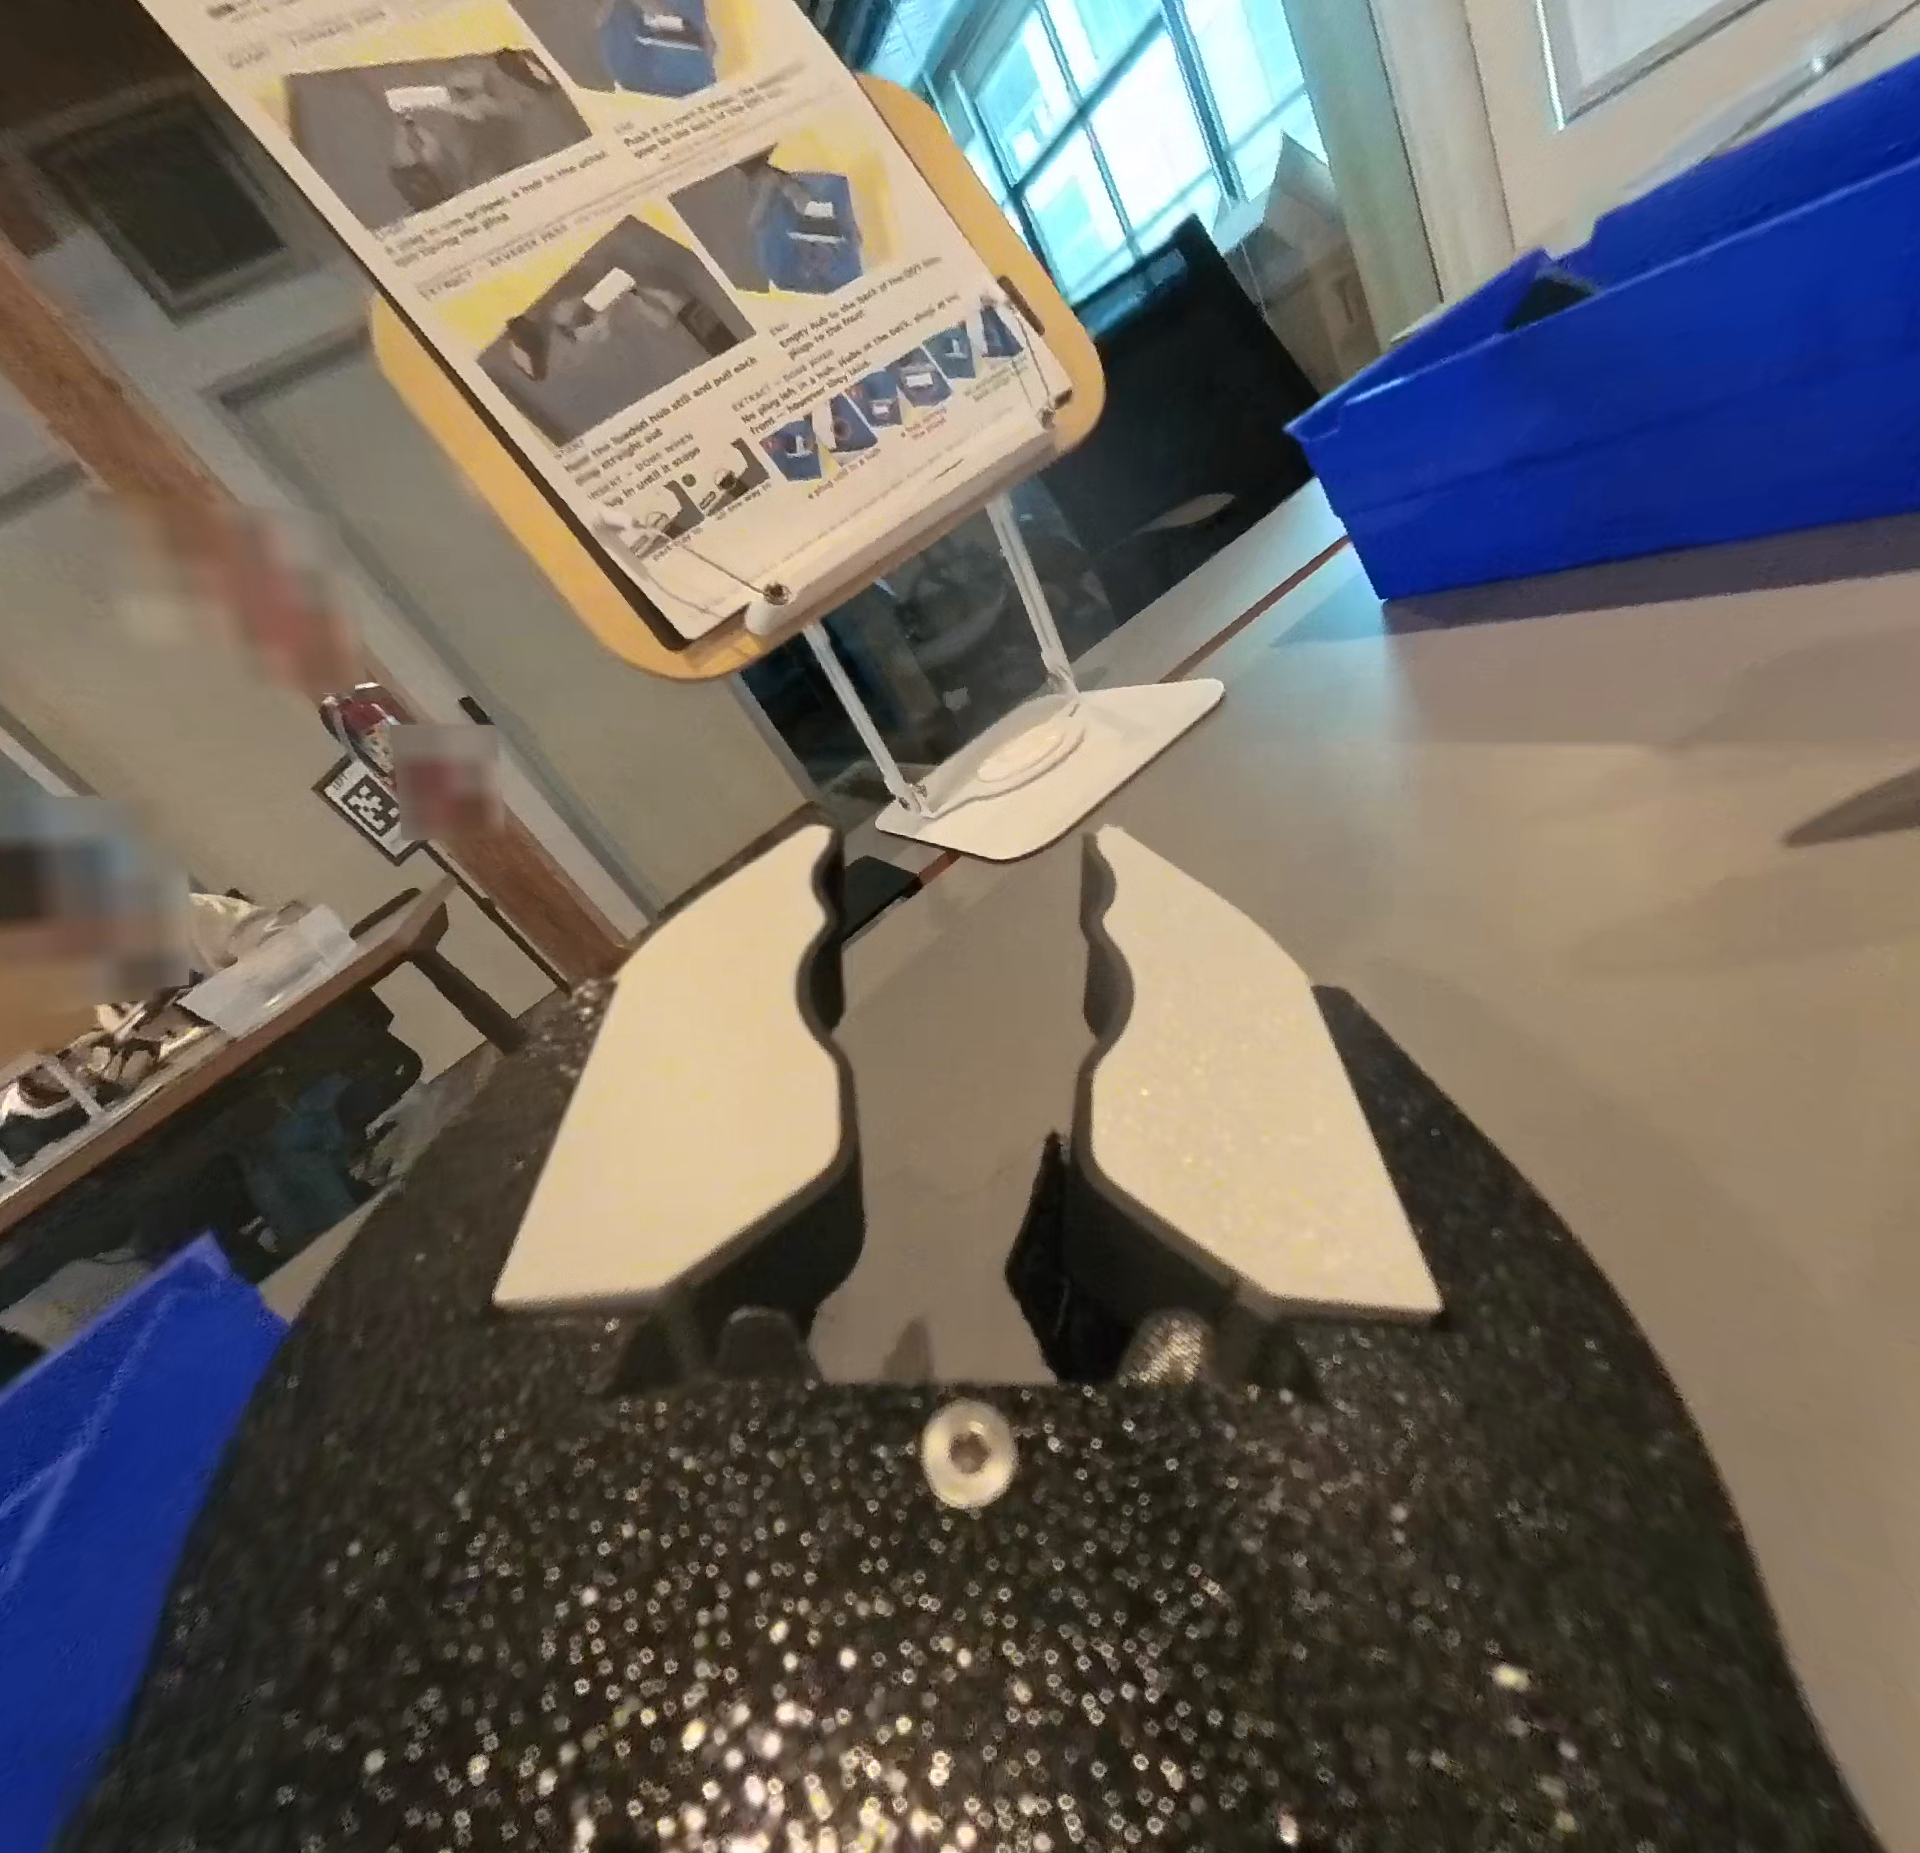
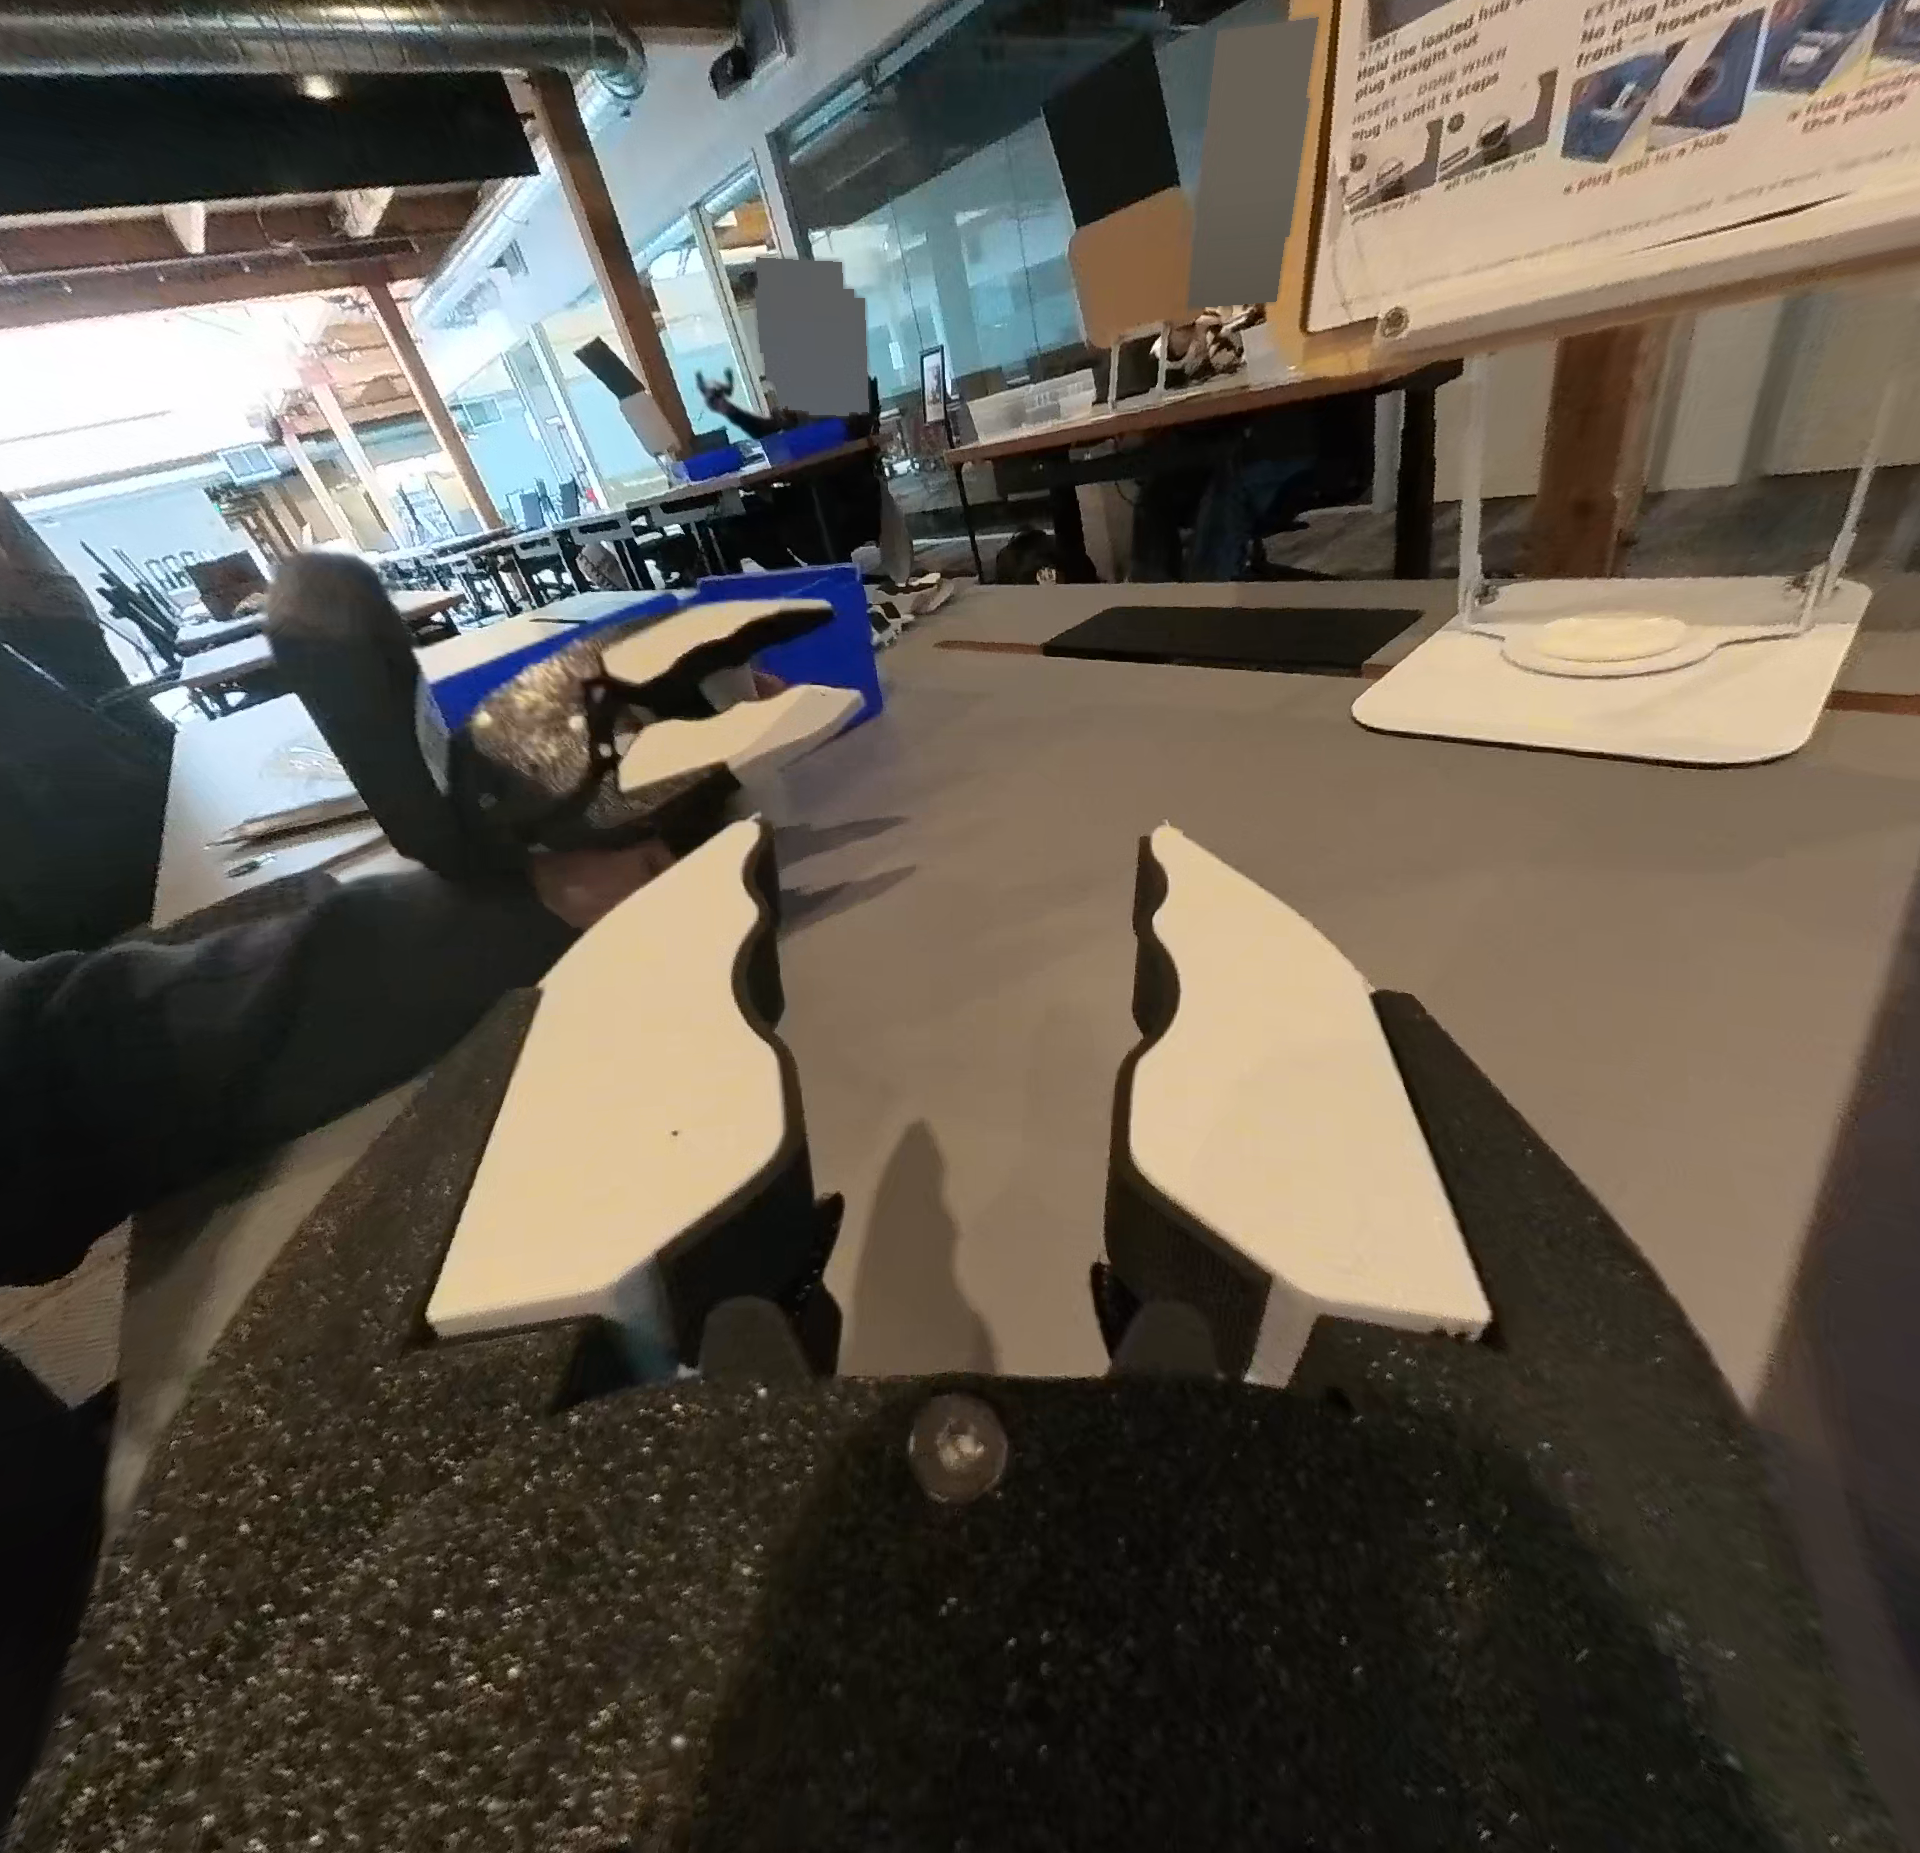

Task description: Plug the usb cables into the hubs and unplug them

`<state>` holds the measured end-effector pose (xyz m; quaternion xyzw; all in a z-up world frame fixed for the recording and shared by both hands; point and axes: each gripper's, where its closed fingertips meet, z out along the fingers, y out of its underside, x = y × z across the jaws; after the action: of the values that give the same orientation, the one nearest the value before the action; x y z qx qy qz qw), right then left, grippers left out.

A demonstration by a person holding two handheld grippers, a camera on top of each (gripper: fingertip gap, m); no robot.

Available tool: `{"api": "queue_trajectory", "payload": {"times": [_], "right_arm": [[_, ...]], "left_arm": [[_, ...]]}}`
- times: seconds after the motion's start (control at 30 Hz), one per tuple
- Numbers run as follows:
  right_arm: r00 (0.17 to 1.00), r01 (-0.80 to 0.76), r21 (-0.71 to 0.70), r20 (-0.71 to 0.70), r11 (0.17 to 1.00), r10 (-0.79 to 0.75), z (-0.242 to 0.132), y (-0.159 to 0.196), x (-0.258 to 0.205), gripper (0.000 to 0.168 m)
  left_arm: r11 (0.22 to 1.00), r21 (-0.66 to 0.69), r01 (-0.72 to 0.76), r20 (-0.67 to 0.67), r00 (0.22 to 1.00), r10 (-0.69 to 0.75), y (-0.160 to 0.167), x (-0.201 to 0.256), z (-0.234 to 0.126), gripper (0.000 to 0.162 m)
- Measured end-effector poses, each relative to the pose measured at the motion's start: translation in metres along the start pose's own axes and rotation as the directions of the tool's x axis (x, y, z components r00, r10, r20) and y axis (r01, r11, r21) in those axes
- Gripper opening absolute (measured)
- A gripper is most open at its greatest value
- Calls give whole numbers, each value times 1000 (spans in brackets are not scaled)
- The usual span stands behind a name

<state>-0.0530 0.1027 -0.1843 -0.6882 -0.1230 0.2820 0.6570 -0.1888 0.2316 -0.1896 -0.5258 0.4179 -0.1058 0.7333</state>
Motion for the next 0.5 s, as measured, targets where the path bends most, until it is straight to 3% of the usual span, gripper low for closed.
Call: {"api": "queue_trajectory", "payload": {"times": [0.13,0.27,0.4,0.5], "right_arm": [[997,71,-35,-29,997,-72,-1,3,1,65],[985,155,-31,-72,987,-157,-4,-1,4,62],[988,141,-14,-53,990,-142,-3,-3,0,62],[992,121,-17,-28,993,-121,-2,-2,-3,62]], "left_arm": [[997,-63,44,-80,996,-49,-24,-19,-15,41],[977,-101,190,41,982,-187,-48,-72,-54,42],[921,-255,294,364,912,-190,-20,-174,-112,36],[806,-379,454,427,859,-283,20,-233,-127,47]]}}
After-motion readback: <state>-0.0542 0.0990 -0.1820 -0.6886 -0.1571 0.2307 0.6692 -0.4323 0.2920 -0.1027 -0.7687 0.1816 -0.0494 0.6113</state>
